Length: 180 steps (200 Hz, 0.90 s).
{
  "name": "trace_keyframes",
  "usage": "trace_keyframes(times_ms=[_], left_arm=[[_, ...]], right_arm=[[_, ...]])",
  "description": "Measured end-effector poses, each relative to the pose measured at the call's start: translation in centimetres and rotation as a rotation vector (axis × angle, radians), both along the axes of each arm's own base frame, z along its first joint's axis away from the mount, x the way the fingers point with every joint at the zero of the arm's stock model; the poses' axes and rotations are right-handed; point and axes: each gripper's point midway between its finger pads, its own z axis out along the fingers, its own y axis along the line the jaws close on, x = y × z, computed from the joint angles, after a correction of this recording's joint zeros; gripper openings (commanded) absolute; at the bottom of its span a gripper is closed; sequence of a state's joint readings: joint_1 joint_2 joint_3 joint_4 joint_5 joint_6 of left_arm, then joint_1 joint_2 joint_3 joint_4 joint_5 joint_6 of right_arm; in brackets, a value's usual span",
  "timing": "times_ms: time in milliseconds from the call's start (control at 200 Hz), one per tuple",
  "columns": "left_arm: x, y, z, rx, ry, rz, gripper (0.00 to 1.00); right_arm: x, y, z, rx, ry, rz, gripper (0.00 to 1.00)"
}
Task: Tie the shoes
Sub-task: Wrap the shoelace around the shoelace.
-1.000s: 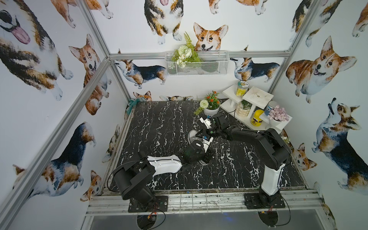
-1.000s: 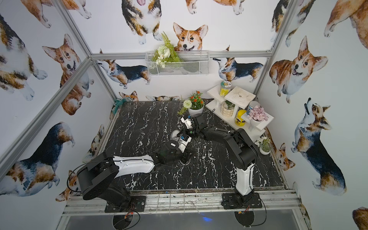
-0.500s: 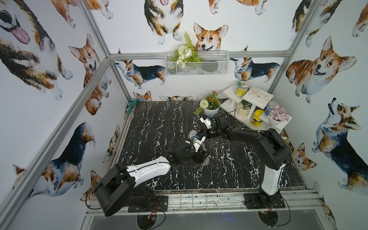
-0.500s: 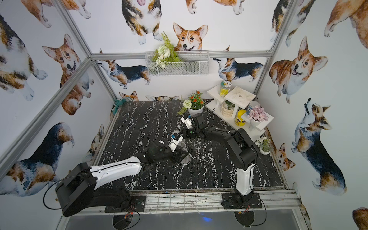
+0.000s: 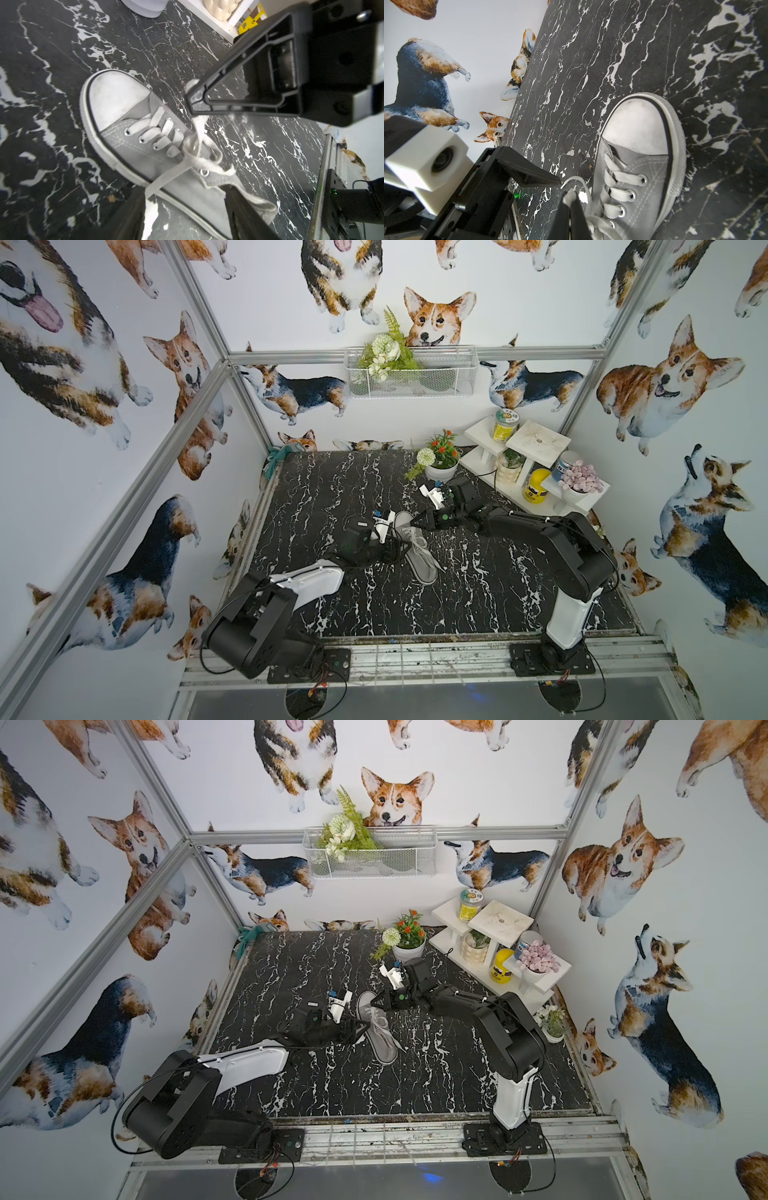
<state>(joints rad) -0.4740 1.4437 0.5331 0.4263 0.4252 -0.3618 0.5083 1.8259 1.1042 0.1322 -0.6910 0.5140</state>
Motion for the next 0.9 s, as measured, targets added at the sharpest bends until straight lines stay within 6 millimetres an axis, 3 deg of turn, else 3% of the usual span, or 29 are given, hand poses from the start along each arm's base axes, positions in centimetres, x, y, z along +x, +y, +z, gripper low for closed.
trace_keyframes(times_ms=[185,445,901], left_arm=[[1.3,-1.3,-0.2,-0.021,-0.024,-0.056,0.64],[1.7,-3.1,-0.8,-0.055,-0.004,-0.139,0.48],[1.1,-3.8,-1.3,-0.085,0.029,-0.198,0.2]], right_arm=[[0.1,0.1,0.2,0.006,-0.01,0.0,0.0],[0.2,0.1,0.4,0.01,-0.018,0.0,0.0],[0.4,0.2,0.7,0.015,-0.028,0.0,0.0]])
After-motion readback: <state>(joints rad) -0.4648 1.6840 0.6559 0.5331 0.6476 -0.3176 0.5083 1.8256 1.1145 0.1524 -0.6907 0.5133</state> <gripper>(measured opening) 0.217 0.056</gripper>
